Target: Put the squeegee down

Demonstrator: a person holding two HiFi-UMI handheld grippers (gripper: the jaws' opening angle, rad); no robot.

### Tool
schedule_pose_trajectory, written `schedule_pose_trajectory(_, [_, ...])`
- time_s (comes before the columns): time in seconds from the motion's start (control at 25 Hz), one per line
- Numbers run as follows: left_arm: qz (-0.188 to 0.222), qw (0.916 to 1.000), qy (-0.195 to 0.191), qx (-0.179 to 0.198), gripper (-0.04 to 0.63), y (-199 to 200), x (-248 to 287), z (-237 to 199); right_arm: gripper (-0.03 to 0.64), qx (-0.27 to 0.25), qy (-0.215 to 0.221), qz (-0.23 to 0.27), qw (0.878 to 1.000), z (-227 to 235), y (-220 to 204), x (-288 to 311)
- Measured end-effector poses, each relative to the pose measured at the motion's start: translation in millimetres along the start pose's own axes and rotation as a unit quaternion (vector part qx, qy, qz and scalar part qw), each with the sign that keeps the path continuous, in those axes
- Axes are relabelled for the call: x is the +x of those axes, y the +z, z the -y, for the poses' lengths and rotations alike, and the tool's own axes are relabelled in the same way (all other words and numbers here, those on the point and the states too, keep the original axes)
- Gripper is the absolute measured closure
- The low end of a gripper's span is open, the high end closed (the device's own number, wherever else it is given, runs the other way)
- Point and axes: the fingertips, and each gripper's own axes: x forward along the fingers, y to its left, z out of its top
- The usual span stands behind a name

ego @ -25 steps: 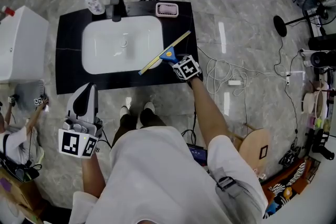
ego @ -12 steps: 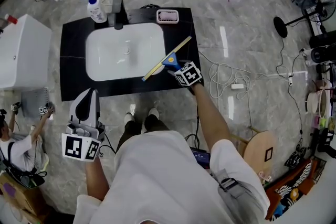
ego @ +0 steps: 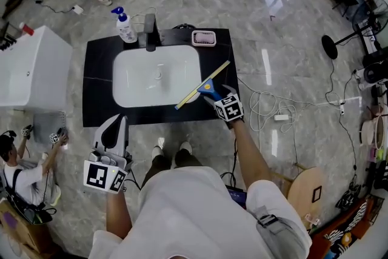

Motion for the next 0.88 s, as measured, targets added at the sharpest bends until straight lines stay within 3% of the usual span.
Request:
schedule_pose_trajectory(0.24, [0.001, 1.0, -0.007, 0.001, 0.595, 2.6, -0.5, 0.6, 0.233, 0.0, -0.018, 0.024, 1.0, -3.9, 5.8, -24.3])
schedule_pose_trajectory(0.52, [-0.003, 0.9999, -0.014, 0.0, 0.595, -0.3, -2.8, 4.7, 0.199, 0.043, -0.045, 0.158, 0.985, -23.0, 58.7, -88.6])
schedule_pose_trajectory(0.68, [-0.005, 0.9998, -0.017, 0.0, 0.595, 0.9, -1.9, 4.0, 0.223, 0.04, -0.042, 0.247, 0.967, -50.7, 103.4, -140.3])
schedule_pose_trajectory(0.88, [-0.004, 0.9995, -0.032, 0.0, 0.595, 2.2, 5.9, 9.6, 0.31, 0.055, -0.024, 0.374, 0.925, -86.2, 172.8, -213.2])
